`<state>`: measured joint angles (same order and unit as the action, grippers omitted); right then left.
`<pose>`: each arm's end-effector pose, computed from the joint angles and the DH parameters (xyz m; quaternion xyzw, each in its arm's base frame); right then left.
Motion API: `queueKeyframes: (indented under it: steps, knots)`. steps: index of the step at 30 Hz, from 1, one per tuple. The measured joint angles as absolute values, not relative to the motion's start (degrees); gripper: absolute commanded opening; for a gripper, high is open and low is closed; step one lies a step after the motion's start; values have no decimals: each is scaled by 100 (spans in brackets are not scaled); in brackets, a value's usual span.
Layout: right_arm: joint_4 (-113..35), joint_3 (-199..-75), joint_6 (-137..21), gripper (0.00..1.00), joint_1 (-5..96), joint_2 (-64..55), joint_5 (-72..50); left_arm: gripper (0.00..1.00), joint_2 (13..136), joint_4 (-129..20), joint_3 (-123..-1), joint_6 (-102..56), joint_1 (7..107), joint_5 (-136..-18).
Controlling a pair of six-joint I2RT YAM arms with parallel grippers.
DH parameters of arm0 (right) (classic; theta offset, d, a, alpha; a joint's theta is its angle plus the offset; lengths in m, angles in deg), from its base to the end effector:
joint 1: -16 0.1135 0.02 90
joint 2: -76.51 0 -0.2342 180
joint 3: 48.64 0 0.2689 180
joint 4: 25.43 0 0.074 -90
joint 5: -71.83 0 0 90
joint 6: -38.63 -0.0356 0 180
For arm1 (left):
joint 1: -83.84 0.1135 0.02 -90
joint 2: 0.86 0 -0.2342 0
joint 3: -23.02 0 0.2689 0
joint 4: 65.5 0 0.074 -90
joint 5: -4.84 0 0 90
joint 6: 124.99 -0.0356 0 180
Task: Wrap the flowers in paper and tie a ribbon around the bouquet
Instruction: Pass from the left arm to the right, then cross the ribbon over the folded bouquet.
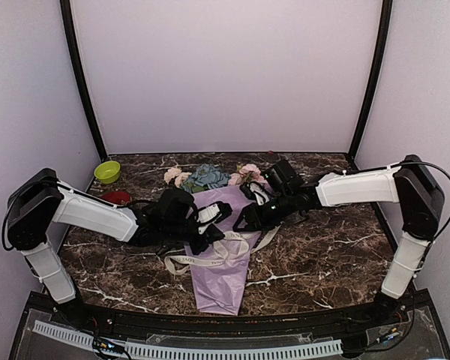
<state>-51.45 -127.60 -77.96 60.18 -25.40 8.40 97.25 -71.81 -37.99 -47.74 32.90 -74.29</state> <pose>0.2653 0.2800 0.1580 -0.2190 0.8885 0.3730 0.1534 0.2223 -0.2846 0.1274 0.4964 0.7106 -0.2387 0.4378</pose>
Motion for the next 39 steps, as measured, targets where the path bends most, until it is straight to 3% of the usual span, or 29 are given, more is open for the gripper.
queueKeyframes:
  steps: [7, 11, 13, 17, 19, 28, 34, 39]
  knots:
    - [-5069, -12421, -7772, 47, 6221, -2512, 794, 0, 9753, -7255, -3806, -4654, 3423, -7249]
    - [-4820, -12187, -7868, 11, 6278, -2413, 932, 0, 9771, -7264, -3819, -4630, 3478, -7199]
    - [-4721, -12122, -7907, 0, 6285, -2409, 965, 6, 9784, -7261, -3834, -4630, 3491, -7180]
    - [-4658, -12124, -7979, 0, 6283, -2409, 884, 44, 9810, -7191, -3908, -4735, 3489, -7107]
    - [-4734, -12178, -7973, 0, 6272, -2409, 772, 56, 9806, -7069, -3987, -4770, 3519, -7103]
    - [-5038, -12731, -7888, 0, 6147, -2479, 488, 64, 9333, -6625, -4151, -4759, 3906, -7037]
    - [-5215, -13136, -7853, 0, 5999, -2689, 383, 71, 9159, -6461, -4118, -5642, 3893, -6535]
    - [-5392, -13614, -7750, 0, 5909, -3010, 339, 71, 9288, -6204, -4164, -6569, 3893, -6264]
